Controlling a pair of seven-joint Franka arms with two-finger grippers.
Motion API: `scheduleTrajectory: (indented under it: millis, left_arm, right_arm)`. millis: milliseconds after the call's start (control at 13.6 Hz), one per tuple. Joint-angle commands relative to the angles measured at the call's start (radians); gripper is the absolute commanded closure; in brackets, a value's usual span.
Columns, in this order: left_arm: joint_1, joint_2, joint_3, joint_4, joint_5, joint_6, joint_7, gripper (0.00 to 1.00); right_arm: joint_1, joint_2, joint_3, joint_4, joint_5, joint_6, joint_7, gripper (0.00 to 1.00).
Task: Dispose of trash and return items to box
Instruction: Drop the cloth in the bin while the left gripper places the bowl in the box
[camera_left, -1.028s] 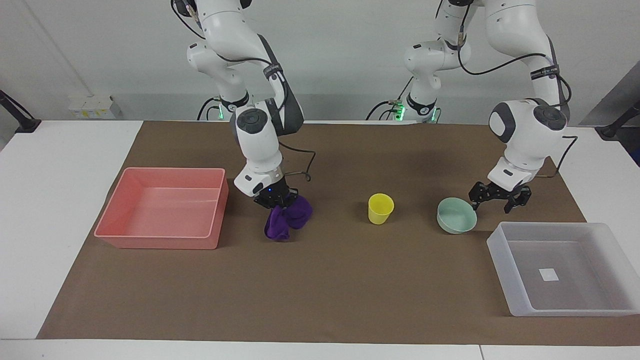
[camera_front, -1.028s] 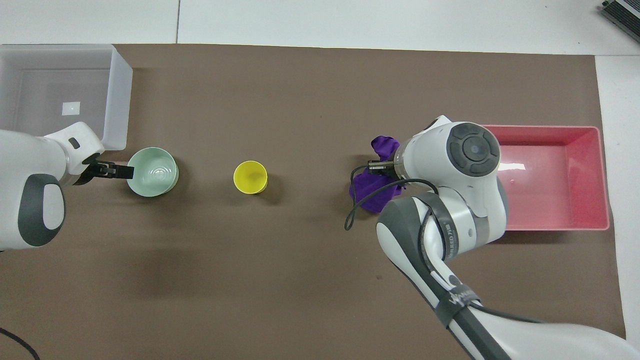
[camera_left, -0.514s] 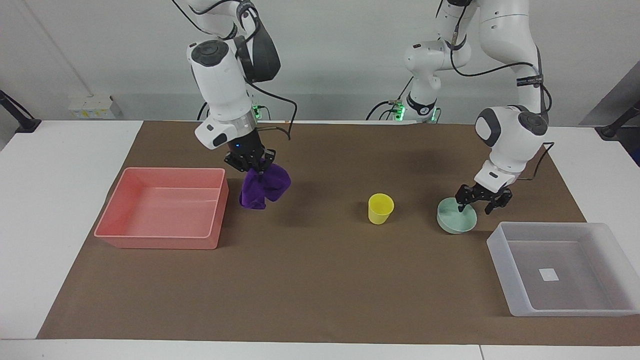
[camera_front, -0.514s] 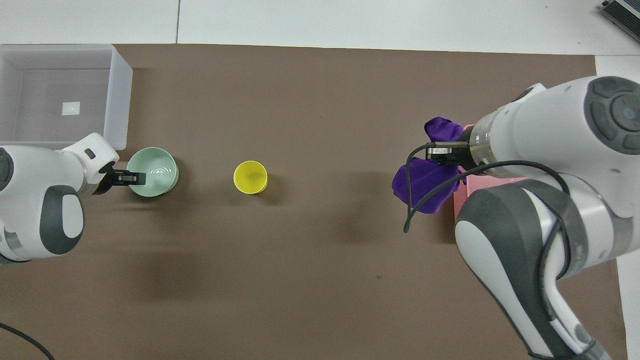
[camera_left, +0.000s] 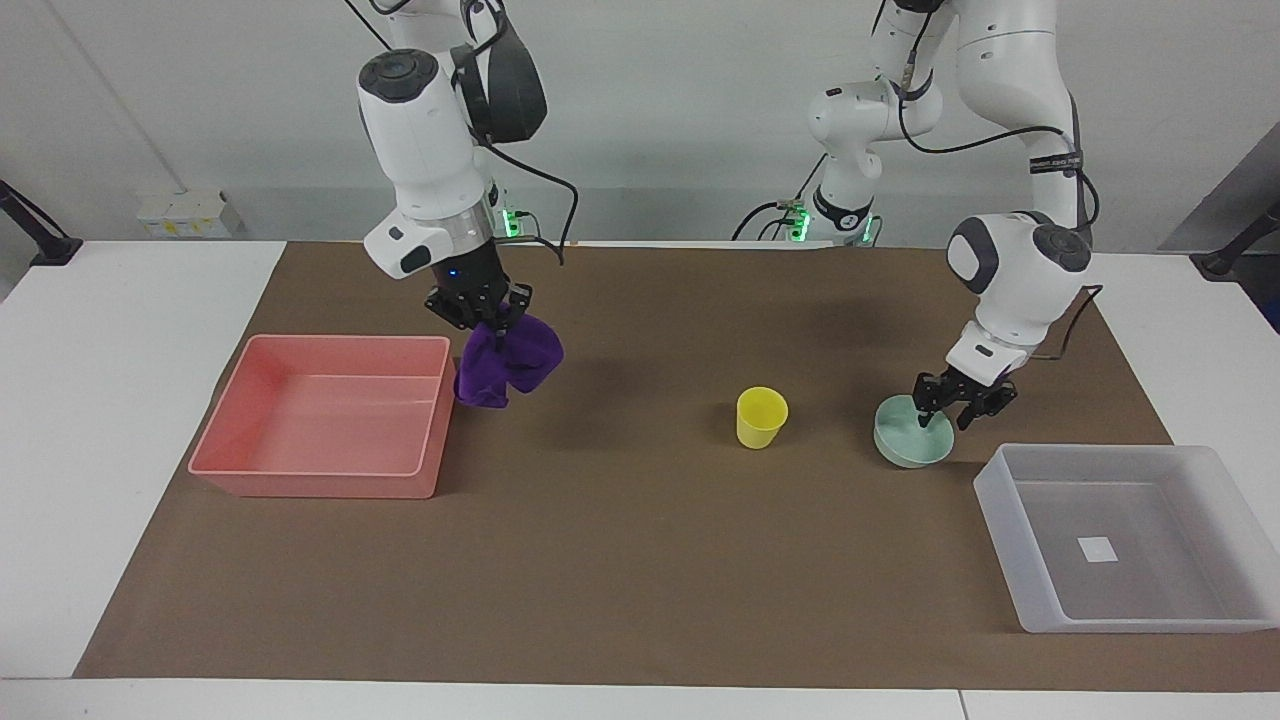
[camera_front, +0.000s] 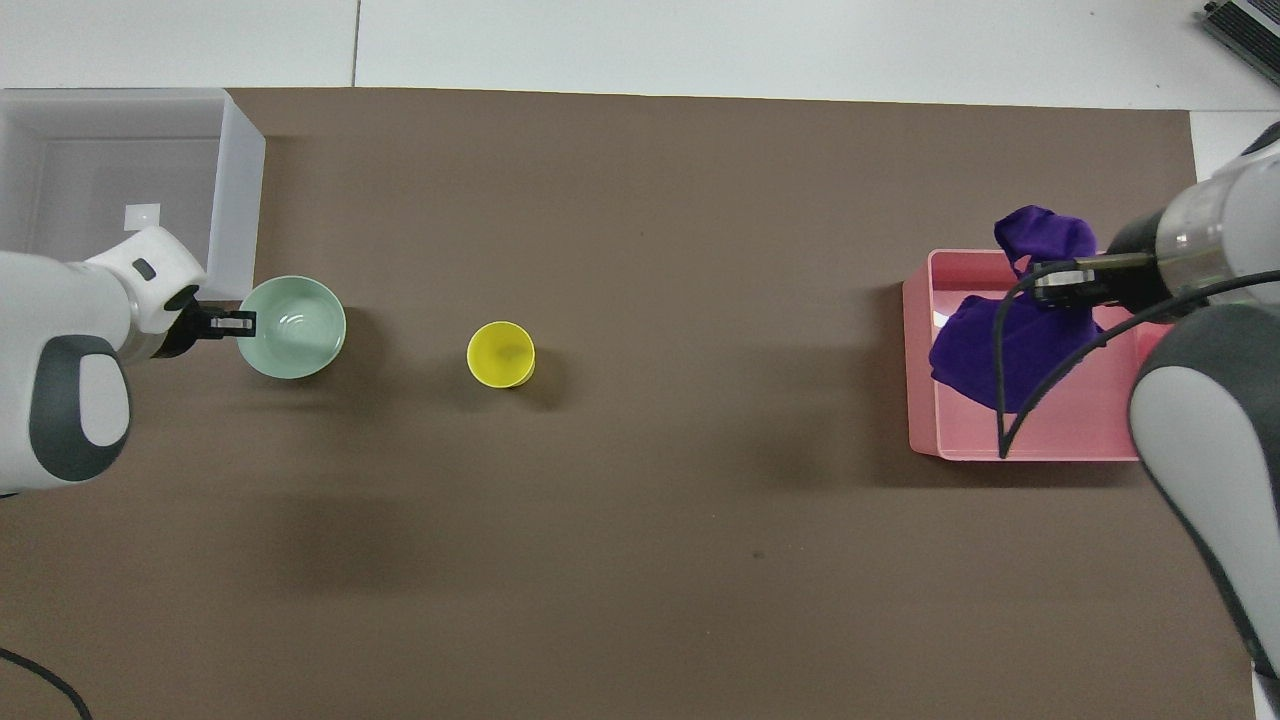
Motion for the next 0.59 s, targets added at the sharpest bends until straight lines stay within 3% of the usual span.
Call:
scheduleTrajectory:
  millis: [0,367,514]
  left_arm:
    - [0.032,0.040,0.004,0.189,-0.011,-0.159,0.027,1.00]
    - [0.085,0.123,0.005,0.341,-0.025,-0.110,0.021,1.00]
    - [0.131,0.202,0.004,0.453,-0.025,-0.123,0.018,1.00]
  right_arm:
    - [-0.072,-0.017,0.011,-0.021,-0.008,-0.004,-0.116,1.00]
    - [-0.204,-0.052,0.011,-0.190,-0.008,0.170,-0.313,1.00]
    - [-0.225,-0.044,0.010,-0.233,-0.008,0.224,-0.320,1.00]
